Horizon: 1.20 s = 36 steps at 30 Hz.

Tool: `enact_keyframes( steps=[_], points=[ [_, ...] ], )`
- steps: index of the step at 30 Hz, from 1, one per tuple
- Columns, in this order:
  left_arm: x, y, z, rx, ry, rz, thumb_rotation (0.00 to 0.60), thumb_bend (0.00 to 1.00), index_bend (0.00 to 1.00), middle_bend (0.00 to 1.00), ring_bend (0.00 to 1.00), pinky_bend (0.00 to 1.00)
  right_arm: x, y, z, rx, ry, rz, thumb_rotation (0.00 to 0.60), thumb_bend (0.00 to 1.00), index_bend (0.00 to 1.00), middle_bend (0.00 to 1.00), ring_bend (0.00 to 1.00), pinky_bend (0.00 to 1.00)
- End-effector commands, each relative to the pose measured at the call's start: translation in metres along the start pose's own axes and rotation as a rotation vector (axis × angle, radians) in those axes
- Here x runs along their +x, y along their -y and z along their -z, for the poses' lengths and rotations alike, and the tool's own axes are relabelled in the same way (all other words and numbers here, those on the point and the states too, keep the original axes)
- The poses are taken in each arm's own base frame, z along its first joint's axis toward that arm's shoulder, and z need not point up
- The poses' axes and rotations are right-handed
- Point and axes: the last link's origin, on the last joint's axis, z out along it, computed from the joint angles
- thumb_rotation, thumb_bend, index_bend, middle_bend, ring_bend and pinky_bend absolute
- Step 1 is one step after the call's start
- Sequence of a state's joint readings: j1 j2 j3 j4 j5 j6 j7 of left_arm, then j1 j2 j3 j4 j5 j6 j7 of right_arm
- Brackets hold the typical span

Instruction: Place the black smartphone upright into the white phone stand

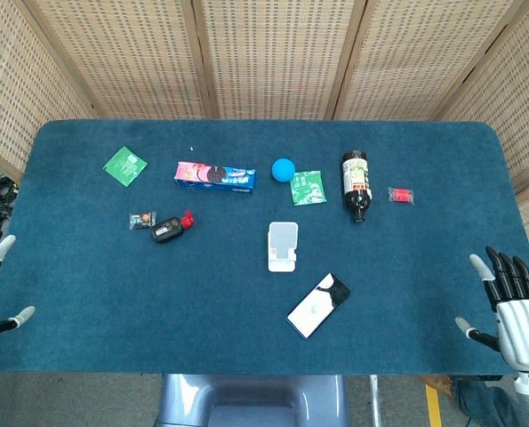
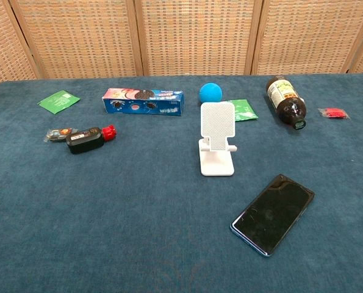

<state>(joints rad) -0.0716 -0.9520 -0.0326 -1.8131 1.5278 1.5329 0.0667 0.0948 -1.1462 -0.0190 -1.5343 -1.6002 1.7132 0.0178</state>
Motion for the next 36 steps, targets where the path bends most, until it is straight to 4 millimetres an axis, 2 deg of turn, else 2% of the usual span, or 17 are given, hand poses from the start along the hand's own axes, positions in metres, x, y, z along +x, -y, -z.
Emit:
enact_keyframes(
  steps=[1,7,9,14,18,28,36],
  points=[
    [0.000,0.000,0.000,-0.001,0.001,0.001,0.600,0.00,0.00,0.00,0.00,0.00,0.000,0.000,0.000,0.003,0.004,0.000,0.600,0.00,0.00,0.00,0.00,0.00],
    [-0.003,0.000,-0.003,0.003,0.009,-0.008,0.600,0.00,0.00,0.00,0.00,0.00,-0.010,0.009,-0.007,0.070,0.084,-0.058,0.600,0.00,0.00,0.00,0.00,0.00],
    [-0.006,0.000,-0.008,0.009,0.020,-0.018,0.600,0.00,0.00,0.00,0.00,0.00,-0.024,0.025,-0.022,0.205,0.189,-0.034,0.600,0.00,0.00,0.00,0.00,0.00],
    [-0.011,-0.001,-0.016,0.028,0.039,-0.035,0.600,0.00,0.00,0.00,0.00,0.00,-0.041,0.063,-0.054,0.459,0.355,-0.006,0.600,0.00,0.02,0.01,0.00,0.00],
    [-0.015,-0.002,-0.021,0.043,0.054,-0.049,0.600,0.00,0.00,0.00,0.00,0.00,-0.061,0.091,-0.073,0.614,0.415,0.110,0.600,0.00,0.08,0.09,0.05,0.08],
    [-0.025,0.000,-0.031,0.077,0.096,-0.070,0.600,0.00,0.00,0.00,0.00,0.00,-0.103,0.146,-0.100,0.754,0.518,0.163,0.600,0.00,0.18,0.15,0.13,0.14],
    [-0.028,0.000,-0.036,0.086,0.112,-0.075,0.600,0.00,0.00,0.00,0.00,0.00,-0.135,0.172,-0.107,0.796,0.567,0.201,0.600,0.00,0.20,0.18,0.16,0.16]
  ],
)
